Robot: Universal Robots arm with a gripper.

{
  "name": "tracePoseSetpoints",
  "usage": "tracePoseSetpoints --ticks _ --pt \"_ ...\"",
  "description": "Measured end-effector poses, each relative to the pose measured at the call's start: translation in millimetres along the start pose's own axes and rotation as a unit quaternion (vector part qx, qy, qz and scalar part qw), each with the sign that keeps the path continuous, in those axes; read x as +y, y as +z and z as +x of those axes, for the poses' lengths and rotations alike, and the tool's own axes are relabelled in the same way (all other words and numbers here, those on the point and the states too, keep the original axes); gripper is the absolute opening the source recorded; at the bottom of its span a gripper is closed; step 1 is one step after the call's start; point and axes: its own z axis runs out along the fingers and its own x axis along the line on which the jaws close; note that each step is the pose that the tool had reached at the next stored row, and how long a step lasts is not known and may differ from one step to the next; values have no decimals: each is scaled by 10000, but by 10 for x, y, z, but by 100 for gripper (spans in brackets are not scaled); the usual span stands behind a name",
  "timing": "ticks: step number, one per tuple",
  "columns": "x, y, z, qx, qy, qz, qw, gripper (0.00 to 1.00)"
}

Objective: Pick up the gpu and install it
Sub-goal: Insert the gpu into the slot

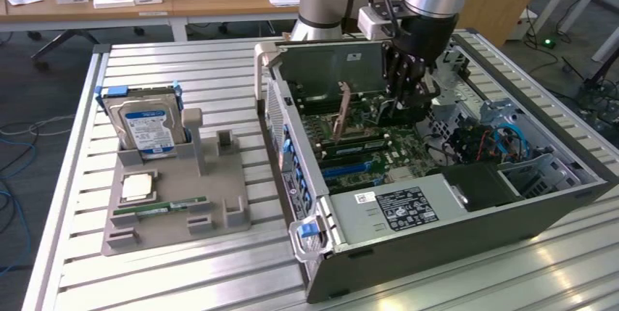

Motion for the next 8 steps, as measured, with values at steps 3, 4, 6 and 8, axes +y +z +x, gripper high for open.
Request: tracePoseSetpoints --ticks 3,4,6,8 --pt "4 4 26 0 1 0 10000 26" --pt "6 4 31 0 1 0 10000 26" --pt "15 6 37 -1 0 0 10000 26" --pt "27 6 37 0 0 0 10000 26"
